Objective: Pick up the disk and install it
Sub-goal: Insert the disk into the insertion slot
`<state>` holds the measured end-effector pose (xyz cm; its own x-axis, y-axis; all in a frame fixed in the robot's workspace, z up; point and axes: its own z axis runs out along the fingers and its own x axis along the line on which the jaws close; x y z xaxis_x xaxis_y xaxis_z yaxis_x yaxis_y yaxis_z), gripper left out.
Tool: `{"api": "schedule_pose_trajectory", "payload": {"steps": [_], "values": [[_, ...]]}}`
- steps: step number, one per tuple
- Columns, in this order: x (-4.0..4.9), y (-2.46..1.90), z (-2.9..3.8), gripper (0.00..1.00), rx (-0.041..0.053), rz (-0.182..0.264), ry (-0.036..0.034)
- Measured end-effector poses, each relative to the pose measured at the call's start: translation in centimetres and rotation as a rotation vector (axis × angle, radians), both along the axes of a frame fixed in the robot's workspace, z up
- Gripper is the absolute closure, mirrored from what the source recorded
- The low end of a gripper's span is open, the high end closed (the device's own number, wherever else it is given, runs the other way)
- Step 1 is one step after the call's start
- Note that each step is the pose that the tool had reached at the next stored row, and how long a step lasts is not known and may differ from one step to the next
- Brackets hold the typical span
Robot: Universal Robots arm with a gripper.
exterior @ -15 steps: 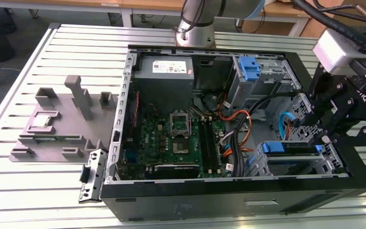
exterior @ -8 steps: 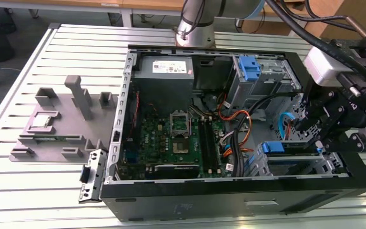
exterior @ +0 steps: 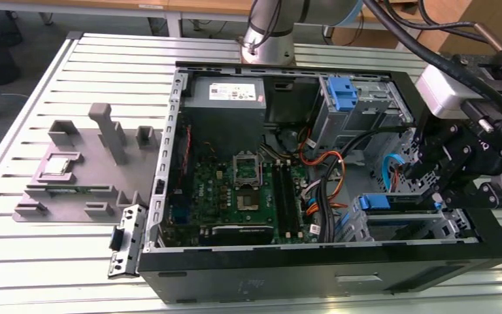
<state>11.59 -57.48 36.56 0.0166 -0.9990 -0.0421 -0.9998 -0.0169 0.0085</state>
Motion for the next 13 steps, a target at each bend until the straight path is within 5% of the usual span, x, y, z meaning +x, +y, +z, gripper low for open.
{"api": "schedule_pose_trajectory", "payload": {"steps": [13], "values": [[-0.02, 0.27, -0.09, 0.58, 0.0, 0.0, 0.0]]}}
